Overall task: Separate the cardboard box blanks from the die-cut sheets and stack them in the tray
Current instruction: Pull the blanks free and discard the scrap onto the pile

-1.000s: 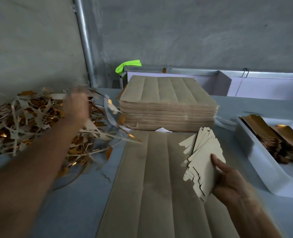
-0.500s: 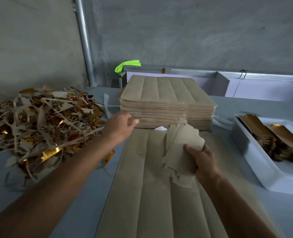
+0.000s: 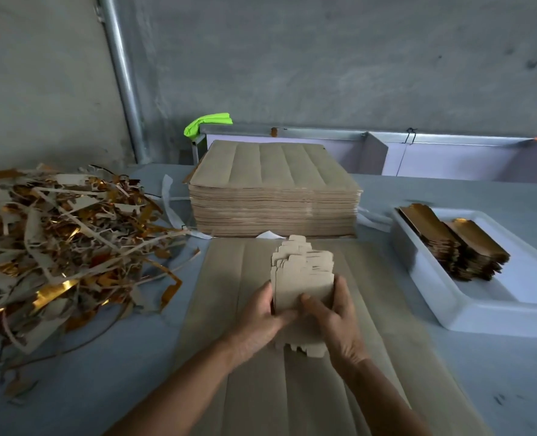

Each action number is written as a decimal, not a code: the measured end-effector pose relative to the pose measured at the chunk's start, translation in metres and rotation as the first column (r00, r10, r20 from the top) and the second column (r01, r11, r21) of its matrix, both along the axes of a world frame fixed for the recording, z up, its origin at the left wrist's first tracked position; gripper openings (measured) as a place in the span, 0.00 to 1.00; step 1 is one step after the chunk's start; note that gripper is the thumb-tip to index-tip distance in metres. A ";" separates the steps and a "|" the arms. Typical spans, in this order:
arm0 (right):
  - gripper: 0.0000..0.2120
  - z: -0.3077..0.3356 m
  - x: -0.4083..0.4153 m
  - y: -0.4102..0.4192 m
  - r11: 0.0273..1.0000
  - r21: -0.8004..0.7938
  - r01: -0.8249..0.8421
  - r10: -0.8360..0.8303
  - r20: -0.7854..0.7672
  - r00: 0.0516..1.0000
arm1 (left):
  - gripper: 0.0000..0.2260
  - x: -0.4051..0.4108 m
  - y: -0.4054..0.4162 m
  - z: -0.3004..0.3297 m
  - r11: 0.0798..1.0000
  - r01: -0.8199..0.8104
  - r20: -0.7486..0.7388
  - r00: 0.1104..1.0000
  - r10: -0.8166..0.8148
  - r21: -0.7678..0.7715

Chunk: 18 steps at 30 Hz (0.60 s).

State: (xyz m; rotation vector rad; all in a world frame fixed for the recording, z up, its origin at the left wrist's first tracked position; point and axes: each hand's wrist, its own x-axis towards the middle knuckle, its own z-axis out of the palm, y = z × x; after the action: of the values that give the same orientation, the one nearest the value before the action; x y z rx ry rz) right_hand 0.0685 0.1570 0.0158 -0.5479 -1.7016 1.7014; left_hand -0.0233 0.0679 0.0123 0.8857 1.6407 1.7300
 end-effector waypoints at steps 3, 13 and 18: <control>0.13 0.003 0.003 0.002 0.998 0.036 0.058 -0.053 -0.117 0.992 | 0.18 -0.008 0.001 0.004 0.998 -0.011 -0.025 1.000 0.012 0.065; 0.14 -0.020 0.010 -0.007 0.993 -0.119 -0.008 0.021 0.110 0.994 | 0.18 -0.007 -0.006 -0.013 0.999 0.002 -0.029 1.000 -0.003 -0.038; 0.13 0.001 0.012 0.005 0.934 -0.351 0.066 -0.057 0.035 0.998 | 0.11 -0.012 -0.004 -0.001 0.970 -0.238 -0.506 0.831 0.229 0.047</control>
State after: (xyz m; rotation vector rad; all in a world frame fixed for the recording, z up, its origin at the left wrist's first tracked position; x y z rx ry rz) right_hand 0.0802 0.1622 0.0171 -0.7789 -1.3831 1.9726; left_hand -0.0353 0.0637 0.0116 1.2593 2.1832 1.7265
